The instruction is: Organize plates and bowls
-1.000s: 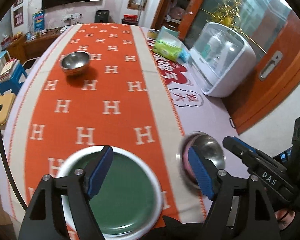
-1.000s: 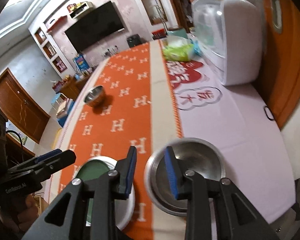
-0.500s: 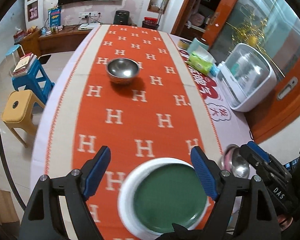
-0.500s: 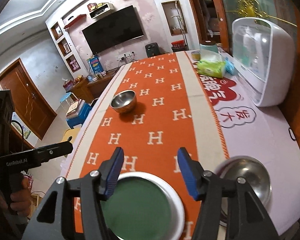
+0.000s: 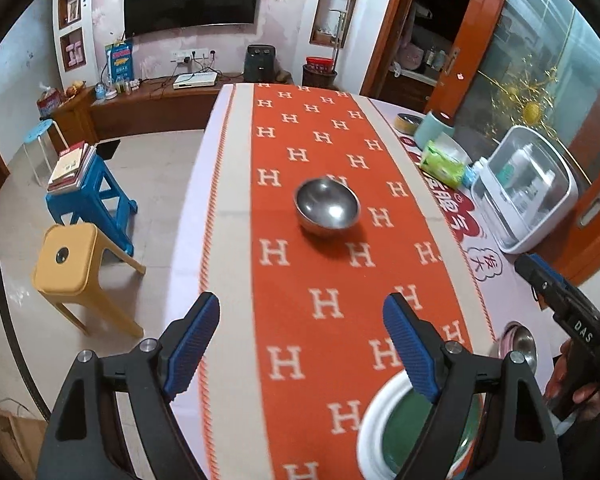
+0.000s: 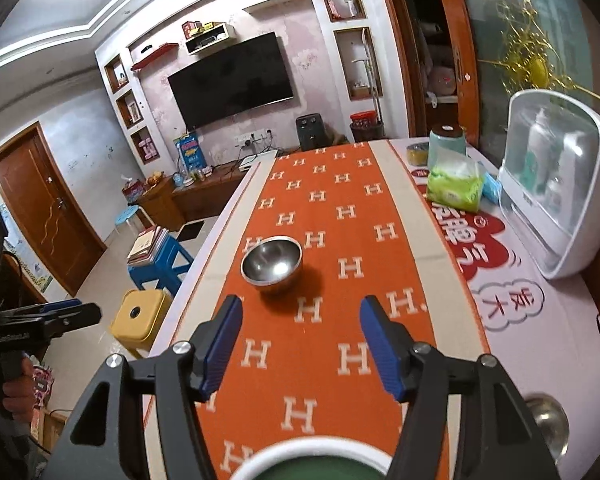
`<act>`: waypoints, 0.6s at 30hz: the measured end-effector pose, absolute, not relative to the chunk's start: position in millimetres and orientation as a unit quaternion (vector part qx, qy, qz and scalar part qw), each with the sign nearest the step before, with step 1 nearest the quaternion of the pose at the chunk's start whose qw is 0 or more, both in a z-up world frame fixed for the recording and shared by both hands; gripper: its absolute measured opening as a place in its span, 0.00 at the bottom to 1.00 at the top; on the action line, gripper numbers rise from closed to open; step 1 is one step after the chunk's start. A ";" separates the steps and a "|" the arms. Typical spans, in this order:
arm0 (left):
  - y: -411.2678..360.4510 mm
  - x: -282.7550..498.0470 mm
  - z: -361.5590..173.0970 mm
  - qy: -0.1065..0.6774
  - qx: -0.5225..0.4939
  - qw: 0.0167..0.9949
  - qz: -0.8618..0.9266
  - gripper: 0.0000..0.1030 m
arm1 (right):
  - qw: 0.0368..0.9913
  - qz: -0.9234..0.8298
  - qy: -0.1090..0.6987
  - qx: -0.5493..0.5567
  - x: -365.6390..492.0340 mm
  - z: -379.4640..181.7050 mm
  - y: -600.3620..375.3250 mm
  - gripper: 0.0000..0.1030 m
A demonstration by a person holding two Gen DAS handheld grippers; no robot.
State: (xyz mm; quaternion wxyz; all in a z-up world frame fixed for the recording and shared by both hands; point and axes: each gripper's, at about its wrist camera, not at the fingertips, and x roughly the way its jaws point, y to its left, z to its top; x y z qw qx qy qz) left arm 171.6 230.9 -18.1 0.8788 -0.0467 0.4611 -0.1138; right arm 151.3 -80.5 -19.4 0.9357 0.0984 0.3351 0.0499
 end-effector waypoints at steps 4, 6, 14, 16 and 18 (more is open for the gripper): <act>246.6 200.9 -5.5 0.453 -0.033 0.884 -0.114 0.81 | 0.942 0.039 0.320 0.090 176.2 -5.5 -71.1 0.60; 249.4 216.3 0.6 0.448 -0.021 0.887 -0.111 0.81 | 0.945 0.036 0.314 0.084 187.5 1.1 -68.0 0.60; 231.6 278.2 12.1 0.436 0.009 0.890 -0.135 0.81 | 0.949 0.033 0.310 0.052 239.6 24.2 -48.8 0.65; 222.7 294.4 8.5 0.442 0.009 0.885 -0.145 0.81 | 0.949 0.033 0.310 0.046 250.4 25.6 -43.5 0.66; 215.3 305.8 3.0 0.448 0.009 0.881 -0.152 0.81 | 0.948 0.035 0.312 0.045 260.6 23.8 -39.7 0.66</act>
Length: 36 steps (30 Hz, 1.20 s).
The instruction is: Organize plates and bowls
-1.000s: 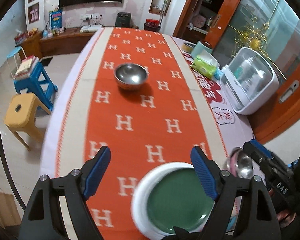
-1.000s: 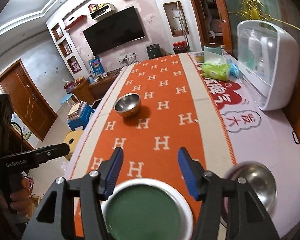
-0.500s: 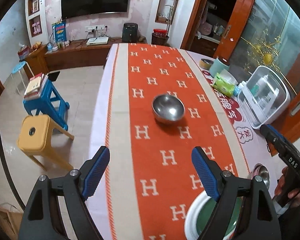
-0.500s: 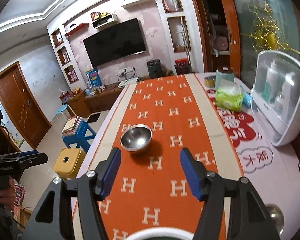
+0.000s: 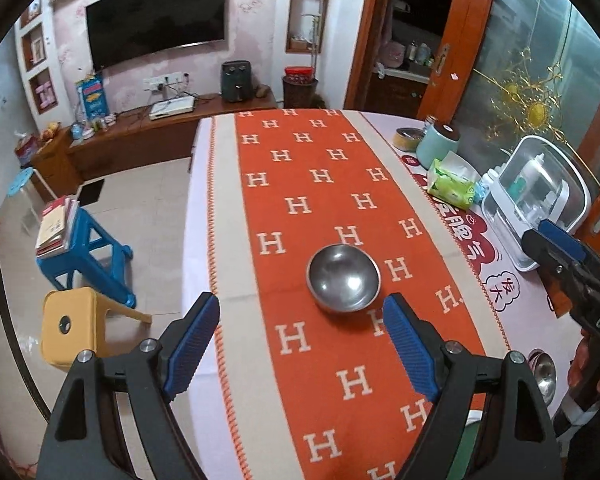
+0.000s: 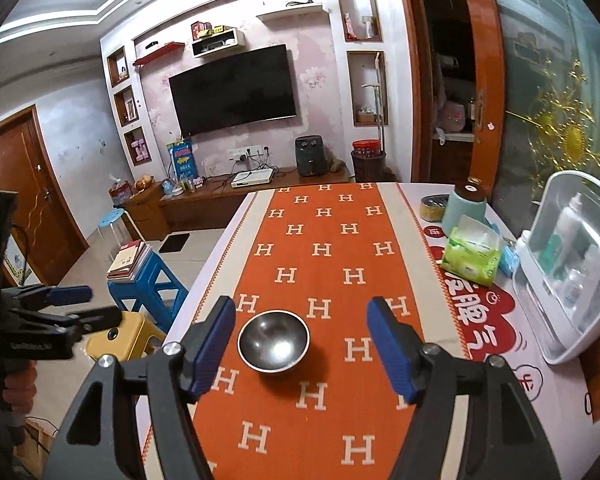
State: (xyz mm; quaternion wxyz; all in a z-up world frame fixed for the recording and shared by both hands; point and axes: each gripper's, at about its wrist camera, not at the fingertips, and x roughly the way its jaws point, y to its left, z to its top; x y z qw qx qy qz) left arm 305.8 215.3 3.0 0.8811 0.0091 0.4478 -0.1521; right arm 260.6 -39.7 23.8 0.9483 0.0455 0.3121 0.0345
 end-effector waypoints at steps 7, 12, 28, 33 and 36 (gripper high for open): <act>188.4 344.8 -37.1 0.479 -0.001 0.858 -0.184 0.81 | 0.938 0.033 0.338 0.070 288.1 -3.7 -36.6 0.67; 177.7 368.5 -71.6 0.501 -0.018 0.844 -0.189 0.81 | 0.928 0.029 0.361 0.087 308.0 -31.2 -39.8 0.67; 167.7 421.5 -186.0 0.561 -0.050 0.805 -0.186 0.81 | 0.867 0.040 0.456 0.196 363.6 -140.8 -48.7 0.67; 173.0 429.4 -205.6 0.568 -0.076 0.797 -0.190 0.80 | 0.852 0.039 0.471 0.226 371.3 -165.4 -48.2 0.67; 173.9 432.2 -212.0 0.566 -0.092 0.795 -0.198 0.79 | 0.846 0.037 0.473 0.245 374.3 -175.2 -47.1 0.66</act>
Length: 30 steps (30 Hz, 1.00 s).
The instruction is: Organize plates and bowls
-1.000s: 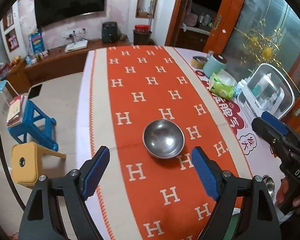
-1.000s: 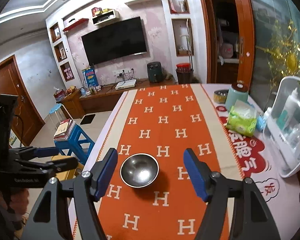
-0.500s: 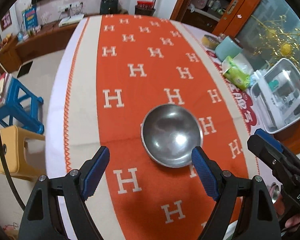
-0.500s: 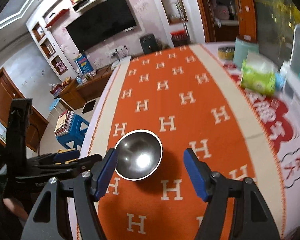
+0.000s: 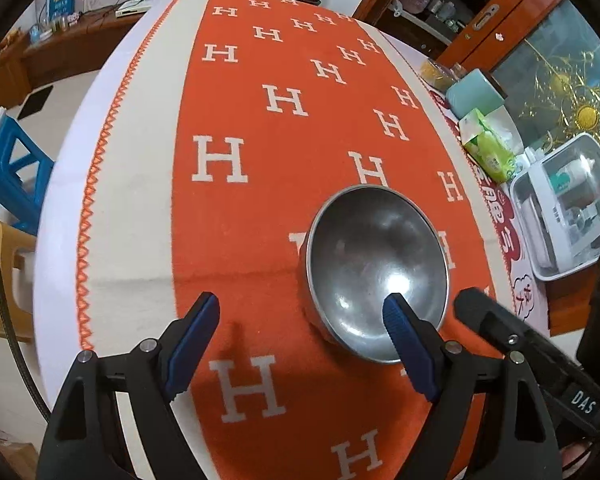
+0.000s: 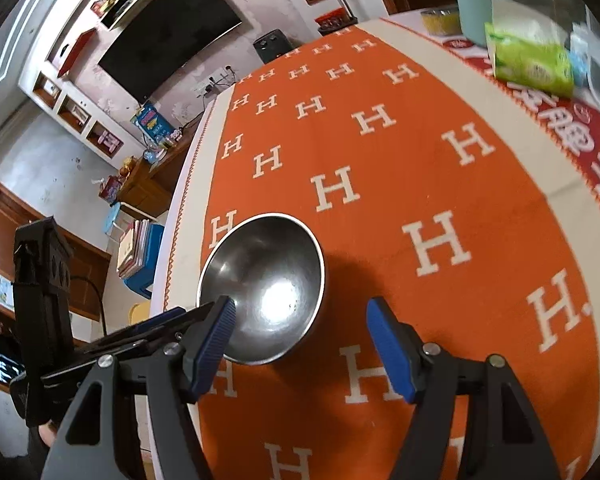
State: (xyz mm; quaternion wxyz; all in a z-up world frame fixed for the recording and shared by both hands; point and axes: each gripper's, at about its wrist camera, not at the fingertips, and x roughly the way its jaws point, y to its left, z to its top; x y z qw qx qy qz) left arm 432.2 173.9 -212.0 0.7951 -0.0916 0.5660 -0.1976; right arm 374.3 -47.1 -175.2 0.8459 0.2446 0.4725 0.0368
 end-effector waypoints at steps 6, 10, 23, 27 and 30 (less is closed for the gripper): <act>171.2 436.7 -222.9 0.577 -0.103 0.788 -0.192 0.68 | 0.831 0.044 0.479 0.280 378.4 -192.3 -45.0 0.50; 172.9 436.4 -230.5 0.582 -0.122 0.779 -0.197 0.52 | 0.823 0.043 0.484 0.293 380.4 -201.5 -43.6 0.37; 171.8 420.5 -229.1 0.564 -0.119 0.788 -0.217 0.21 | 0.806 0.031 0.491 0.329 375.4 -212.8 -48.0 0.19; 172.4 414.7 -227.7 0.567 -0.105 0.788 -0.216 0.18 | 0.801 0.024 0.498 0.330 373.7 -212.3 -48.7 0.15; 175.8 408.5 -228.0 0.573 -0.108 0.783 -0.215 0.17 | 0.796 0.022 0.509 0.328 370.5 -211.4 -47.4 0.15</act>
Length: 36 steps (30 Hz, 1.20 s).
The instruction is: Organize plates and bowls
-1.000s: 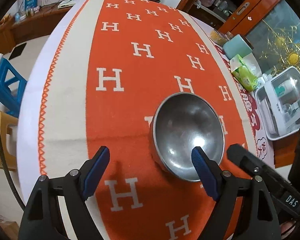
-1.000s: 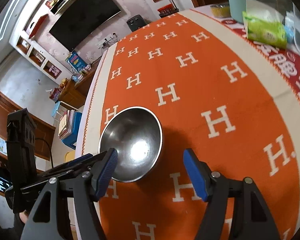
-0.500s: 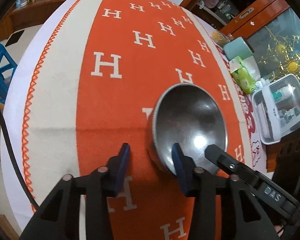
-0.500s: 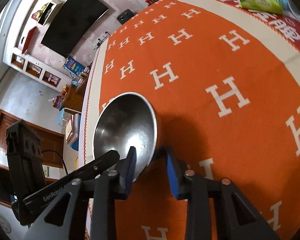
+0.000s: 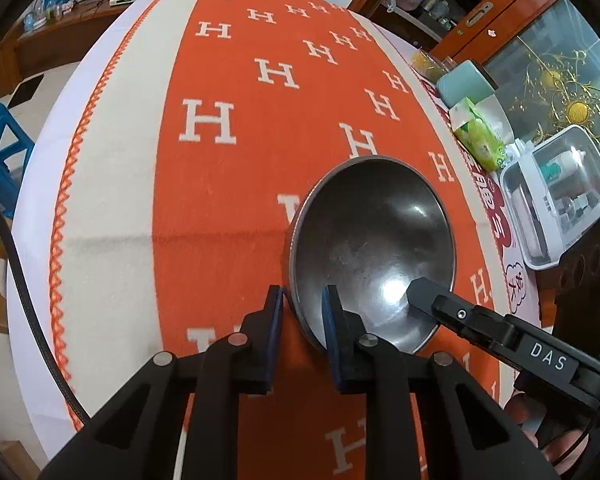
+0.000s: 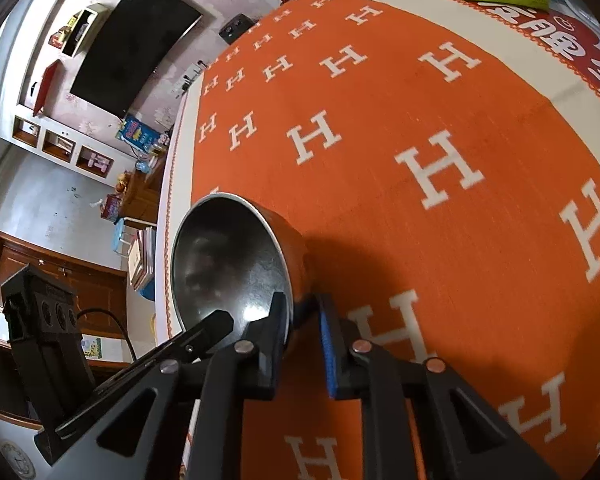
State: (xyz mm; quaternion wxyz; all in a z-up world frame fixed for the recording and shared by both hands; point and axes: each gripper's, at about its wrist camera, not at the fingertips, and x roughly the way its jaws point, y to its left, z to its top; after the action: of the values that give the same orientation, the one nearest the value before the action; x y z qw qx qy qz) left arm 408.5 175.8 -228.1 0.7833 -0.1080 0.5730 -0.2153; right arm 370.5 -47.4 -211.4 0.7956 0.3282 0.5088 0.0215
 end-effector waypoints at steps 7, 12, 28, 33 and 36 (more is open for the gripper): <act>188.2 378.0 -225.3 0.584 -0.104 0.778 -0.208 0.17 | 0.784 0.025 0.524 0.331 351.8 -206.0 -38.6 0.15; 201.6 354.5 -219.9 0.589 -0.111 0.774 -0.204 0.17 | 0.783 0.035 0.534 0.318 334.7 -197.8 -26.9 0.15; 243.3 263.0 -189.7 0.585 -0.138 0.774 -0.200 0.17 | 0.783 0.061 0.555 0.273 254.1 -170.9 11.6 0.15; 246.3 232.5 -180.9 0.586 -0.128 0.774 -0.202 0.17 | 0.784 0.061 0.557 0.266 225.8 -163.4 17.7 0.15; 247.4 214.6 -177.7 0.589 -0.129 0.770 -0.207 0.17 | 0.789 0.058 0.555 0.256 209.9 -155.4 19.4 0.15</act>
State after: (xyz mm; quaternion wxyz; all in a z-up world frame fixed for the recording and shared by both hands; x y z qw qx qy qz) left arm 214.6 247.4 -177.7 0.7704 -0.1294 0.5888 -0.2073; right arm 209.9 19.4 -155.4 0.7893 0.2563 0.5550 0.0578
